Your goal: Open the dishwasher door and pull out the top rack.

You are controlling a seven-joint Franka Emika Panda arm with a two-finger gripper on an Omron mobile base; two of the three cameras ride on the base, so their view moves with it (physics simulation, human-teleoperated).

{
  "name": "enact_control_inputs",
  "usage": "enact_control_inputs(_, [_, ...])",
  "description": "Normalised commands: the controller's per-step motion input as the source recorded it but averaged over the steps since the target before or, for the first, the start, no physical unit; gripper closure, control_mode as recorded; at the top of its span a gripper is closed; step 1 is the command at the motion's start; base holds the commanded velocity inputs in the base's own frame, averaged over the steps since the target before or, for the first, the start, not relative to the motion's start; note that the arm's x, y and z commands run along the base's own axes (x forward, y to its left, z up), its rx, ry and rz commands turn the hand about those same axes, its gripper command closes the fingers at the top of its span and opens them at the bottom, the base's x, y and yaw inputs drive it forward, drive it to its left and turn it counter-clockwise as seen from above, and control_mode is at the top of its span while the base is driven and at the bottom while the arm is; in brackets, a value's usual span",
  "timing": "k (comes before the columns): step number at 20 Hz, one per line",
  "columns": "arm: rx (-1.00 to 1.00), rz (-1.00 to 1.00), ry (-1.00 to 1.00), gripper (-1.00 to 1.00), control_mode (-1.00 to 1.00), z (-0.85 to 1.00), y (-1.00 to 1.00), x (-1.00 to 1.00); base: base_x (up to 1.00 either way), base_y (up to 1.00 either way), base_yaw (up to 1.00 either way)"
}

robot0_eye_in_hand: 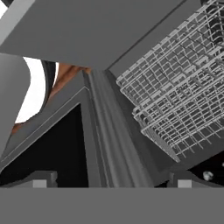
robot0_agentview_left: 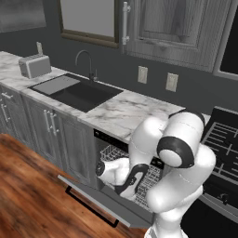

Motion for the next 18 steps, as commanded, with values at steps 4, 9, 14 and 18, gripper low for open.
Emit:
enact_control_inputs(4, [0.0,-0.14,0.06,-1.0,-1.0,0.0,-0.1,0.14,0.0,0.0,0.0])
enact_control_inputs(9, [0.0,-0.14,0.28,-1.0,-1.0,0.0,-0.02,0.32,0.0,0.0,0.0])
enact_control_inputs(14, [-0.02,-0.1,0.29,-1.0,-1.0,-0.15,0.0,0.38,0.0,0.0,0.0])
enact_control_inputs(18, [-0.13,-0.02,0.11,-1.0,-1.0,-0.54,0.0,0.22,0.0,0.0,0.0])
